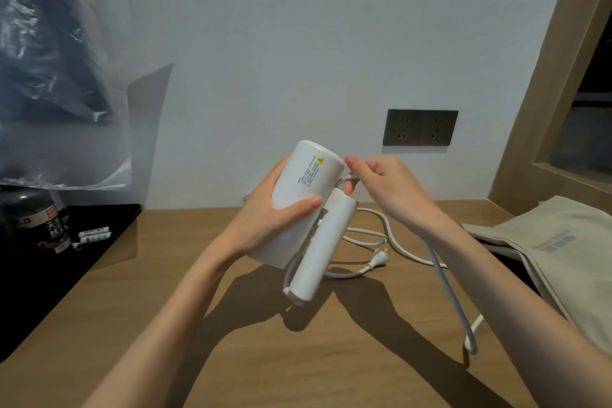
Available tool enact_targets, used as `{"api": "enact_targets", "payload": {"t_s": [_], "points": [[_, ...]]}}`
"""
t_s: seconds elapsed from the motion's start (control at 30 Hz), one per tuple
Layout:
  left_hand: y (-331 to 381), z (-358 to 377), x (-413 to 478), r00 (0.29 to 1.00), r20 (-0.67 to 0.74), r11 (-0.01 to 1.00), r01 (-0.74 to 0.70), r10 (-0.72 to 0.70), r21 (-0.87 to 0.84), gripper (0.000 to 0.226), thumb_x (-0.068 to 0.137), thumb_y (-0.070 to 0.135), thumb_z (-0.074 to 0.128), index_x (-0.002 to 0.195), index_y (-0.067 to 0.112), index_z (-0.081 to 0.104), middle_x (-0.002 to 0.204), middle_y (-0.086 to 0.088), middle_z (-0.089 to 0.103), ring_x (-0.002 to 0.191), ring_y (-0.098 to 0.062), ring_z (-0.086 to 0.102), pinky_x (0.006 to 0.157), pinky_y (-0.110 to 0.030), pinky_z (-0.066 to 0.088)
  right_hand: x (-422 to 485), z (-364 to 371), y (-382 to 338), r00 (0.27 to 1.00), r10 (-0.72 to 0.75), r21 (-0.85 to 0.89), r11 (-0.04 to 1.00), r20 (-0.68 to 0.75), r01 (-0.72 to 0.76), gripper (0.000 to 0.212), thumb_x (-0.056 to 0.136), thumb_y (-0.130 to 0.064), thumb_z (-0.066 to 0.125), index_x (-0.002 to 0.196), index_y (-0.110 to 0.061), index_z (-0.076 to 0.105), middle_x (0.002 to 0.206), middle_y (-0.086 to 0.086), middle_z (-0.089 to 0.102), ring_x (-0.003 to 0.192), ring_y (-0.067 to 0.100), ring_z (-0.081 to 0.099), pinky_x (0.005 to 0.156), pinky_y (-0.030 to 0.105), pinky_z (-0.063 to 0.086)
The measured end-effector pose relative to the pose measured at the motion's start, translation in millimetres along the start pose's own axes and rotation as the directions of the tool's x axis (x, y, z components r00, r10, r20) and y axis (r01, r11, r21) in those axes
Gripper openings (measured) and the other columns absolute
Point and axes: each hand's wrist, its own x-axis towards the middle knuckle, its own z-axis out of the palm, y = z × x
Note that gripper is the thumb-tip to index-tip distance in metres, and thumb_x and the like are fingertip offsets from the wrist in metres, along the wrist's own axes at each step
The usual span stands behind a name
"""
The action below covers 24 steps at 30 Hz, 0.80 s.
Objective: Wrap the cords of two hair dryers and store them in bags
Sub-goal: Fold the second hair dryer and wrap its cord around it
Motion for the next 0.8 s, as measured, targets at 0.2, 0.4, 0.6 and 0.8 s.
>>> {"api": "enact_targets", "payload": {"t_s": [0.2,0.4,0.6,0.8], "points": [[-8,7,8,0.974,-0.223,0.998,-0.017,0.030,0.059,0.055,0.069,0.055,0.065,0.119,0.037,0.050,0.107,0.019,0.060,0.101,-0.006,0.060,0.086,-0.035,0.050,0,8,-3,0.980,-0.187,-0.141,0.974,-0.067,0.177,0.030,0.102,-0.029,0.038,0.088,-0.008,0.054,0.073,0.001,0.059,0.068,0.021,0.052,0.064,0.036,0.040],[-11,22,16,0.887,-0.460,0.991,-0.041,-0.023,-0.130,0.055,0.075,0.043,0.070,0.123,0.026,0.050,0.108,0.009,0.062,0.101,-0.011,0.062,0.089,-0.037,0.051,-7,29,2,0.926,-0.325,-0.198,0.937,-0.192,0.288,0.028,0.102,-0.035,0.029,0.111,-0.024,0.053,0.091,-0.008,0.060,0.075,0.019,0.057,0.061,0.037,0.045],[-12,30,24,0.827,-0.512,0.835,-0.102,-0.231,-0.541,0.062,0.073,0.036,0.077,0.125,0.025,0.046,0.114,-0.007,0.064,0.103,-0.026,0.066,0.091,-0.053,0.052,-12,61,7,0.880,-0.422,-0.257,0.895,-0.216,0.366,0.036,0.101,-0.032,0.027,0.134,-0.024,0.040,0.097,0.000,0.046,0.072,0.018,0.052,0.049,0.031,0.046],[-25,30,25,0.821,-0.425,0.673,-0.068,-0.381,-0.736,0.062,0.073,0.033,0.074,0.126,0.025,0.043,0.118,-0.010,0.064,0.106,-0.027,0.065,0.093,-0.054,0.050,-3,73,28,0.902,-0.392,-0.458,0.845,-0.181,0.276,0.041,0.099,-0.029,0.043,0.138,-0.034,0.032,0.132,0.008,0.040,0.098,0.022,0.042,0.060,0.033,0.049]]}}
